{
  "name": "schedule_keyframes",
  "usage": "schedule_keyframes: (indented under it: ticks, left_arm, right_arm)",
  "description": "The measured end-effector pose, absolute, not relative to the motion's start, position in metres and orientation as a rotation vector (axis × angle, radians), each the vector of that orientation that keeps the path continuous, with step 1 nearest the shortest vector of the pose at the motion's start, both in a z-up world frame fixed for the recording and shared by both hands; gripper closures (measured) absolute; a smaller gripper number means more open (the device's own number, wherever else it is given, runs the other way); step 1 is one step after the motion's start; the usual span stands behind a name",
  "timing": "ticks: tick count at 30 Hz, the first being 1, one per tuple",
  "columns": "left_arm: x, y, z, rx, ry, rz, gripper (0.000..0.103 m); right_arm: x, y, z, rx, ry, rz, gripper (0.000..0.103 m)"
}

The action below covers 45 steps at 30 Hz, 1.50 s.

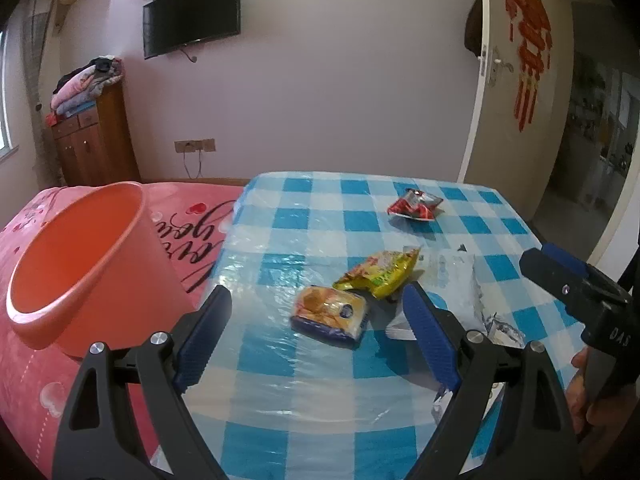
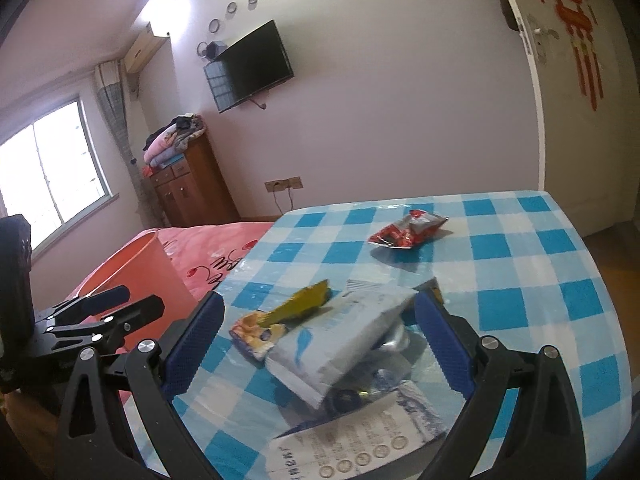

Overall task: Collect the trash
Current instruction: 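Bring both tools back over the table toward the red chip bag, then grasp the red chip bag with the left tool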

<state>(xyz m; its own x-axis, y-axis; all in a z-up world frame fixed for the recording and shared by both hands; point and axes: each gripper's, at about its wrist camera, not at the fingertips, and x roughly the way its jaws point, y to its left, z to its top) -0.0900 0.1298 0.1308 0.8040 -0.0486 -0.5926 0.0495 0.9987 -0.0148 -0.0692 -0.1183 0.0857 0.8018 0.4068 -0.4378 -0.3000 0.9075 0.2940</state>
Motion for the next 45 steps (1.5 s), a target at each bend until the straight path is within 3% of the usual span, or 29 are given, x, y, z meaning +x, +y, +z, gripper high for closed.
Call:
schedule_keyframes:
  ticks: [23, 34, 45]
  left_arm:
    - [-0.026, 0.057, 0.126, 0.133, 0.744, -0.204, 0.015]
    - [0.09, -0.015, 0.123, 0.252, 0.878, -0.352, 0.015]
    - [0.215, -0.059, 0.074, 0.317, 1.072, -0.382, 0.015]
  right_arm:
    - [-0.04, -0.19, 0.046, 0.346, 0.607, 0.298, 0.008]
    - [-0.024, -0.228, 0.021, 0.482, 0.664, 0.294, 0.008]
    - [-0.013, -0.246, 0.004, 0.584, 0.714, 0.339, 0.008]
